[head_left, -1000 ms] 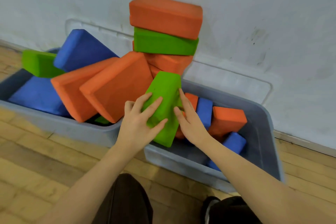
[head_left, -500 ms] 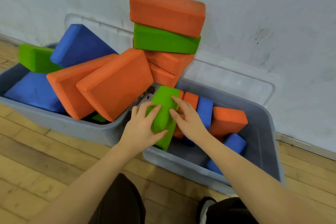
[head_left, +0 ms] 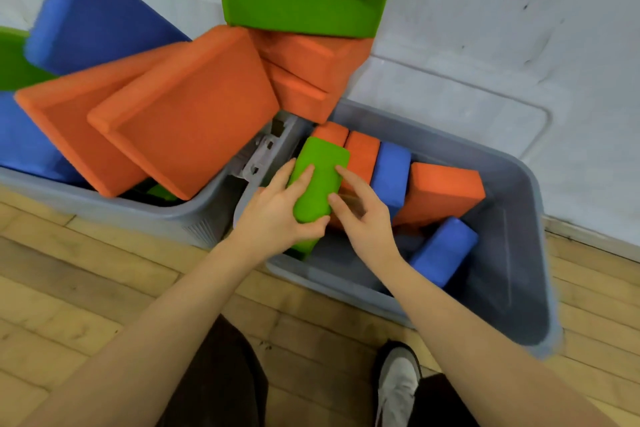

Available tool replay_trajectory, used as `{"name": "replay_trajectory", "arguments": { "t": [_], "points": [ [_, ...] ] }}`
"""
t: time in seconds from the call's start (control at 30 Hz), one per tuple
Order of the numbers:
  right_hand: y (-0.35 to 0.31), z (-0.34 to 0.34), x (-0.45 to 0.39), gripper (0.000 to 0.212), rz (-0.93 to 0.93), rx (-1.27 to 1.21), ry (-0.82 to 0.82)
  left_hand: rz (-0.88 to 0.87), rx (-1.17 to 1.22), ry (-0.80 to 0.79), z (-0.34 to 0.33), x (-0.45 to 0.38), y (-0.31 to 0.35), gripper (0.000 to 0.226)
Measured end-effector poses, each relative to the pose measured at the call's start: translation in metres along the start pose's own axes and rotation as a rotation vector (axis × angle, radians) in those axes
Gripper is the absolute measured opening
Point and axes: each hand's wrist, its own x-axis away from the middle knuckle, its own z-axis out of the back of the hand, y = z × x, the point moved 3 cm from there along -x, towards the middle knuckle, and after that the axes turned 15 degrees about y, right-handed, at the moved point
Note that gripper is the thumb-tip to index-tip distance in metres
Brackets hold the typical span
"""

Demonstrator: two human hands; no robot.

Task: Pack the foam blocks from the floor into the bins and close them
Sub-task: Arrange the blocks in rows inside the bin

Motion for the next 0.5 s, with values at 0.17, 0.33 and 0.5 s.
{"name": "replay_trajectory", "arguments": {
  "t": [0.17,0.33,0.5],
  "points": [
    [-0.004,-0.001,-0.003,0.051,0.094,0.231,-0.020,-0.084,-0.094,-0.006,0.006,-0.003,-0.004,0.085],
    [0.008,-0.007,-0.009,0.057,0.121,0.464,-0.068,-0.046,-0.281,-0.159,-0.011,0.003,-0.023,0.087],
    [0.017,-0.007,-0.011,0.047,0.163,0.479,-0.067,-0.063,-0.391,-0.147,-0.012,0.005,-0.024,0.075]
  ]
}}
